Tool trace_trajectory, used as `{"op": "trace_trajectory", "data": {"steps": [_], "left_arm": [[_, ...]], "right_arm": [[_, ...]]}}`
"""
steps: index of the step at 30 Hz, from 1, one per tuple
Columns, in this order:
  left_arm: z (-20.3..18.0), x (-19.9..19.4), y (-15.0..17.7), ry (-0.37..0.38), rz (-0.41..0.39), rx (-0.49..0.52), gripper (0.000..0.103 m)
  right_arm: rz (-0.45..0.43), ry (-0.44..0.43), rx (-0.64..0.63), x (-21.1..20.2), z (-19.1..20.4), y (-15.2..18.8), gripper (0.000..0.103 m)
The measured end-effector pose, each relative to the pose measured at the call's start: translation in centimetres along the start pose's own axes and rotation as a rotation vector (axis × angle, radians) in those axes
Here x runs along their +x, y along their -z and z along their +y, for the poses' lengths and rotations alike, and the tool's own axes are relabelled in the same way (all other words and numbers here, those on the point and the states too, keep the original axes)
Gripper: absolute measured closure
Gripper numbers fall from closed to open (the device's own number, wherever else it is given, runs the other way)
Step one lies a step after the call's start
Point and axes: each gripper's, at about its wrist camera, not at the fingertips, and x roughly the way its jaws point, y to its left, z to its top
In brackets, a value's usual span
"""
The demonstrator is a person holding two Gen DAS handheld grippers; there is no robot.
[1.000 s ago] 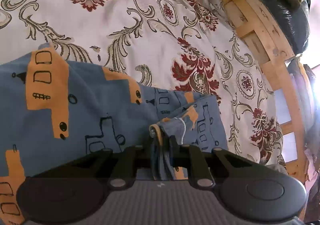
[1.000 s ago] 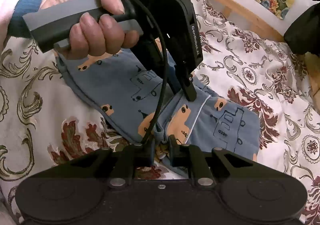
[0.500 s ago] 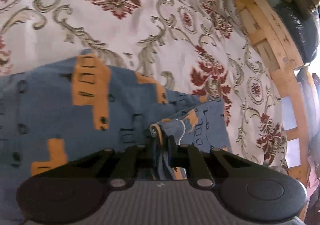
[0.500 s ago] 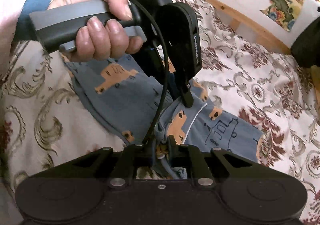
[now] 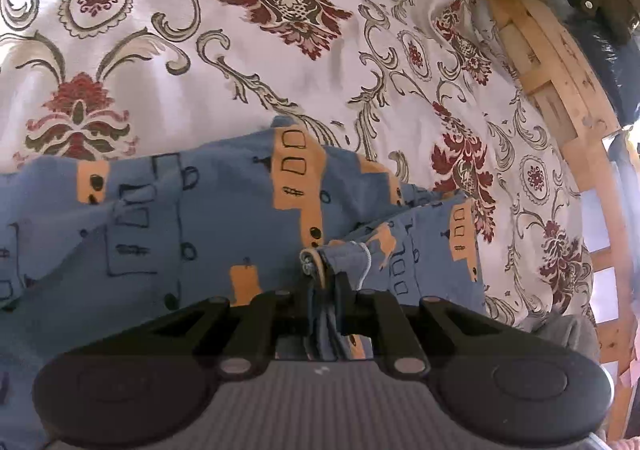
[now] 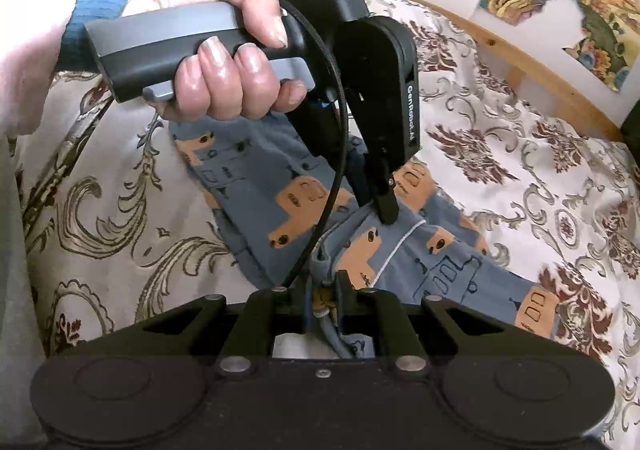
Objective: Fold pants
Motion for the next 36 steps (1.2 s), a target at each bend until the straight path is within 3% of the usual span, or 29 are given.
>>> {"op": "trace_trajectory", "data": {"steps": [19, 23, 25, 26, 28, 30, 32, 34, 36], "left_arm": [[1.8, -0.3, 0.5, 0.005, -0.002, -0.003, 0.090], [2.5, 0.5, 0.7, 0.008, 0.001, 0.013, 0.083], [2.9, 0.3, 0.8, 0.028, -0.010, -0.003, 0.081], [2.8, 0.0, 0.9, 0.027, -0.019, -0.001, 0.075], [2.0, -1.1, 1.3, -0.024, -0.056, 0.035, 0.065], [0.5, -2.2, 2.0, -0.106, -0.096, 0.094, 0.054], [-1.2, -3.2, 3.0, -0.177, -0.136, 0.159, 0.048], [-3.1, -4.1, 4.2, -0.217, -0.177, 0.213, 0.048], [-4.6, -4.6, 5.2, -0.193, -0.205, 0.231, 0.047]], "right_arm": [[0.021, -0.027, 0.004, 1.5, 1.1, -0.5, 0.091], [0.032, -0.039, 0.000, 1.9, 1.2, -0.2, 0.090], [0.020, -0.057, 0.020, 1.7, 0.8, 0.1, 0.086], [0.010, -0.067, 0.028, 1.3, 0.5, 0.2, 0.083], [-0.010, -0.078, 0.047, 0.2, -0.4, 0.5, 0.067], [-0.024, -0.086, 0.072, -1.2, -1.7, 0.9, 0.041], [-0.032, -0.083, 0.121, -2.8, -3.7, 1.4, 0.030], [-0.033, -0.065, 0.152, -4.1, -5.9, 2.0, 0.028], [-0.025, -0.012, 0.142, -4.9, -8.1, 2.7, 0.028]]}}
